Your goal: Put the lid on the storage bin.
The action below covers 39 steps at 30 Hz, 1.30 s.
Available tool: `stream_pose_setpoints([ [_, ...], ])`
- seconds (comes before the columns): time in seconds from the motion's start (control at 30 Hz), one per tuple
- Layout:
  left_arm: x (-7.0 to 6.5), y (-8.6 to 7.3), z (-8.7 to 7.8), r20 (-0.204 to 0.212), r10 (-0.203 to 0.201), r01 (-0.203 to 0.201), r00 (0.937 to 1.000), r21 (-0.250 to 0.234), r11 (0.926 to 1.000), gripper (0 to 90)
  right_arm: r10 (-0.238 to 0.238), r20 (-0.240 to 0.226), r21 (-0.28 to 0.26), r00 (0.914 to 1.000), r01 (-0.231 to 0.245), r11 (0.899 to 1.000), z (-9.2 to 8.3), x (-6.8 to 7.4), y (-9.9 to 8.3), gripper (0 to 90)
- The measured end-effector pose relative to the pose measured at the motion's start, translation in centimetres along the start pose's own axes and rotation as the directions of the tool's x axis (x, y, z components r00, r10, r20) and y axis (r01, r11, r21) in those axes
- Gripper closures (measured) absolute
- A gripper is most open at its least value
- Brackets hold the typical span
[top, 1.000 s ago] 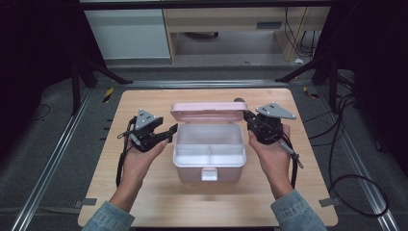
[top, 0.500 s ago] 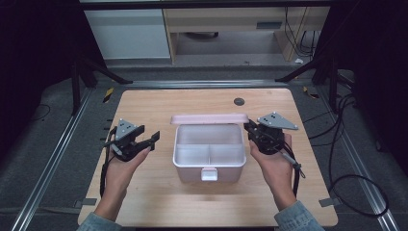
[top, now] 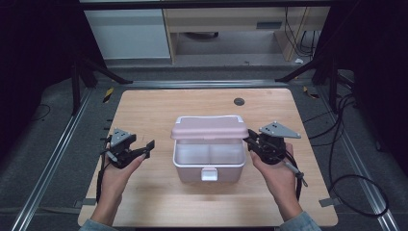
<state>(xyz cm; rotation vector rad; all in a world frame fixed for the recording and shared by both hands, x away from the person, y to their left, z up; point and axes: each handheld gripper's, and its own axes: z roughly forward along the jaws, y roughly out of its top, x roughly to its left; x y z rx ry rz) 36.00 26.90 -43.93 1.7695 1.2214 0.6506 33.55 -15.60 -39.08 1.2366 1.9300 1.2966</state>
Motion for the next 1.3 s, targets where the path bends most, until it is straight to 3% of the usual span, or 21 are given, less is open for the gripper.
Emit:
stream_pose_setpoints([
  [0.1, 0.5, -0.4, 0.1, -0.009, -0.006, 0.006, 0.9999, 0.013, 0.9999, 18.6, 0.001, 0.000, 0.027, 1.0000, -0.001, 1.000, -0.8, -0.1, -0.8, 64.3],
  [0.17, 1.0, -0.5, 0.1, -0.031, -0.001, 0.001, 0.9995, 0.018, 0.9998, 16.5, -0.006, 0.038, 0.053, 0.9993, 0.004, 0.999, -1.9, -0.8, -1.7, 59.0],
  [0.33, 1.7, -0.9, 0.5, -0.057, 0.005, -0.003, 0.9983, 0.033, 0.9995, 12.4, 0.037, 0.099, 0.033, 0.9944, -0.040, 0.999, -3.0, -2.8, -2.6, 50.8],
  [0.37, 2.1, -1.2, 0.8, -0.067, 0.008, -0.004, 0.9977, 0.049, 0.9988, 9.6, 0.046, 0.118, 0.032, 0.9919, -0.050, 0.998, -2.7, -3.8, -2.8, 46.6],
  [0.43, 2.3, -1.5, 1.0, -0.074, 0.011, -0.006, 0.9972, 0.060, 0.9982, 8.6, 0.051, 0.124, 0.031, 0.9909, -0.056, 0.998, -2.4, -4.2, -2.9, 44.0],
  [0.53, 3.0, -2.4, 1.7, -0.081, 0.010, -0.003, 0.9967, 0.087, 0.9962, 5.7, 0.067, 0.146, 0.033, 0.9870, -0.072, 0.997, -1.1, -5.6, -3.3, 33.3],
  [0.6, 3.7, -3.5, 2.4, -0.099, 0.021, -0.008, 0.9949, 0.130, 0.9915, 4.7, 0.068, 0.182, 0.040, 0.9809, -0.076, 0.996, 0.5, -7.0, -4.0, 23.1],
  [0.63, 3.7, -3.5, 2.4, -0.099, 0.021, -0.008, 0.9949, 0.130, 0.9915, 4.7, 0.068, 0.182, 0.040, 0.9809, -0.076, 0.996, 0.5, -7.0, -4.0, 23.1],
  [0.7, 4.3, -4.7, 3.0, -0.101, 0.022, -0.005, 0.9947, 0.171, 0.9853, 4.5, 0.117, 0.181, 0.079, 0.9765, -0.133, 0.988, 2.2, -8.7, -5.1, 14.9],
  [0.77, 4.7, -5.4, 3.5, -0.102, 0.020, 0.000, 0.9946, 0.197, 0.9805, 4.5, 0.128, 0.182, 0.117, 0.9749, -0.150, 0.982, 3.2, -9.5, -6.0, 11.2],
  [0.9, 5.1, -6.2, 4.1, -0.108, 0.022, 0.003, 0.9939, 0.228, 0.9736, 4.5, 0.112, 0.224, 0.165, 0.9681, -0.151, 0.975, 4.4, -10.3, -7.5, 11.1],
  [1.0, 5.2, -6.8, 4.6, -0.122, 0.050, -0.017, 0.9912, 0.252, 0.9676, 4.5, 0.121, 0.252, 0.223, 0.9602, -0.179, 0.958, 5.7, -11.2, -9.6, 11.2],
  [1.03, 5.3, -6.9, 4.7, -0.125, 0.061, -0.027, 0.9903, 0.257, 0.9661, 4.5, 0.121, 0.252, 0.223, 0.9602, -0.179, 0.958, 5.7, -11.2, -9.6, 11.2],
  [1.07, 5.3, -7.1, 4.9, -0.127, 0.068, -0.033, 0.9895, 0.260, 0.9650, 4.5, 0.130, 0.261, 0.243, 0.9564, -0.196, 0.950, 6.1, -11.5, -10.6, 11.2],
  [1.3, 5.4, -7.2, 5.2, -0.109, 0.064, -0.033, 0.9920, 0.260, 0.9650, 3.4, 0.139, 0.284, 0.270, 0.9488, -0.218, 0.938, 6.7, -11.9, -11.6, 11.1],
])
